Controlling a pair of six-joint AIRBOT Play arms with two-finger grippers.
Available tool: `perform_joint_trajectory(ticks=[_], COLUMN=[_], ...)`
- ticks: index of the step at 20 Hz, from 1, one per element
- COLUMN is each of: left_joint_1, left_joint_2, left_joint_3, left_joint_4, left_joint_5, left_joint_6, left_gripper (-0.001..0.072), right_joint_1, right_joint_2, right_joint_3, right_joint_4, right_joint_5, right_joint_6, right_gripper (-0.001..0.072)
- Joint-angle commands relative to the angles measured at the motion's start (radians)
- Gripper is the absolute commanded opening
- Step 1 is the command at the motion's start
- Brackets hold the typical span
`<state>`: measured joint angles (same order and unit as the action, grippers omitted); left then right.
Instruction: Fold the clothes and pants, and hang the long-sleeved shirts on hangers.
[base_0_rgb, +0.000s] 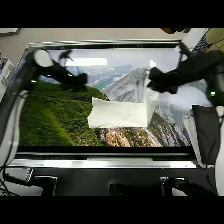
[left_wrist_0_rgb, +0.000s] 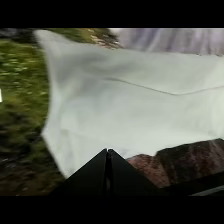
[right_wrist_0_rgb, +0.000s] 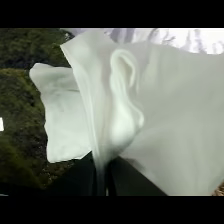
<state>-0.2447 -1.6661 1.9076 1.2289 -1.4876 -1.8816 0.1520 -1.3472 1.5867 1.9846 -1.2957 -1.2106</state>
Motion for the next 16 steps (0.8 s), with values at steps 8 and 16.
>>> perform_joint_trajectory(ticks=[8, 16], left_joint_1=[0.286, 0.286], left_joint_2=[0.182, 0.182], left_joint_3=[-0.009, -0.020], left_joint_4=[0.144, 0.143], left_joint_5=[-0.196, -0.197], left_joint_6=[0.076, 0.076], left_gripper=[0.0014, 0.0014], right_joint_1=[0.416, 0.462], right_joint_2=[-0.266, -0.381], right_joint_3=[0.000, 0.000], right_joint_4=[-0.030, 0.012], right_joint_5=[0.304, 0.410], right_joint_6=[0.262, 0.296], right_gripper=[0.0035, 0.0035])
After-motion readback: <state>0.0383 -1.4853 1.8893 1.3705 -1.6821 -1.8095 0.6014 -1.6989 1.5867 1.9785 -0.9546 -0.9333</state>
